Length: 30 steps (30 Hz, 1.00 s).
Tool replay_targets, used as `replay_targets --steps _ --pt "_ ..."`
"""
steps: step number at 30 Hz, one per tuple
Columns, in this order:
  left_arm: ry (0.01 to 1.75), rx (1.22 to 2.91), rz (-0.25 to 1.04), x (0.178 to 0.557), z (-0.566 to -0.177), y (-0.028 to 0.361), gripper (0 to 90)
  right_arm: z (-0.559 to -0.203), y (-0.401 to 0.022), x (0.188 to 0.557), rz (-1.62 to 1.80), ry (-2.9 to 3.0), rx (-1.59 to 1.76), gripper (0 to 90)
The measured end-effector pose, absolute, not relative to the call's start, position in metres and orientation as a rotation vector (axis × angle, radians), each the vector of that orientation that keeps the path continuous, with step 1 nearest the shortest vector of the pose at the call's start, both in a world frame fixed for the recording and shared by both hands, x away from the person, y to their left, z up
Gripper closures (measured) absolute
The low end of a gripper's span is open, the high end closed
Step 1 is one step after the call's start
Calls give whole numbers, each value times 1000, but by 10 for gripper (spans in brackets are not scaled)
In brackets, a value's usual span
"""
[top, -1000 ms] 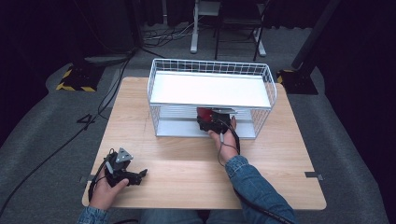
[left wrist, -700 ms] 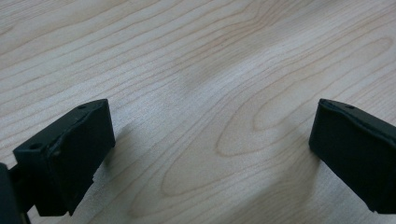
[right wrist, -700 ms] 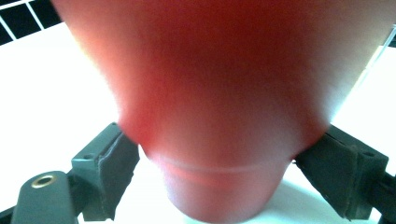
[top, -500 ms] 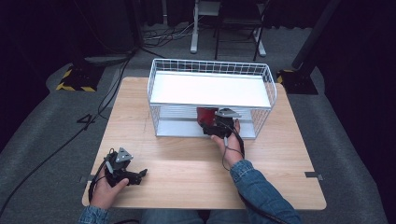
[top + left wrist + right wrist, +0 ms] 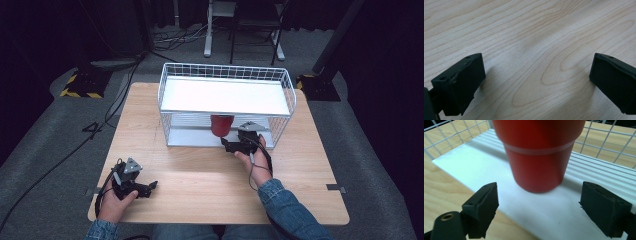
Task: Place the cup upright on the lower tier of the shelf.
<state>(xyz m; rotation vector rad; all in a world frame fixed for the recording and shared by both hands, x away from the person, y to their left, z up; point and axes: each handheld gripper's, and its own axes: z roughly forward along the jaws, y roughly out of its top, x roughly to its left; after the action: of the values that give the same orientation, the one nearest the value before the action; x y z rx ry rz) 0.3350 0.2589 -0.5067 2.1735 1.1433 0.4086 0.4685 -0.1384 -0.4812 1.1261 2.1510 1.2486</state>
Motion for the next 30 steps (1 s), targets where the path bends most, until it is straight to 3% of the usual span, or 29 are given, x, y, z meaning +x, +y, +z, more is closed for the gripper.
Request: replay_targets --steps 8,30 --pt "1140 2177 405 335 -507 259 6 -471 -148 451 1278 2173 1106 157" --pt "1140 2177 411 334 -507 259 5 -430 -224 403 1325 2215 1054 157"
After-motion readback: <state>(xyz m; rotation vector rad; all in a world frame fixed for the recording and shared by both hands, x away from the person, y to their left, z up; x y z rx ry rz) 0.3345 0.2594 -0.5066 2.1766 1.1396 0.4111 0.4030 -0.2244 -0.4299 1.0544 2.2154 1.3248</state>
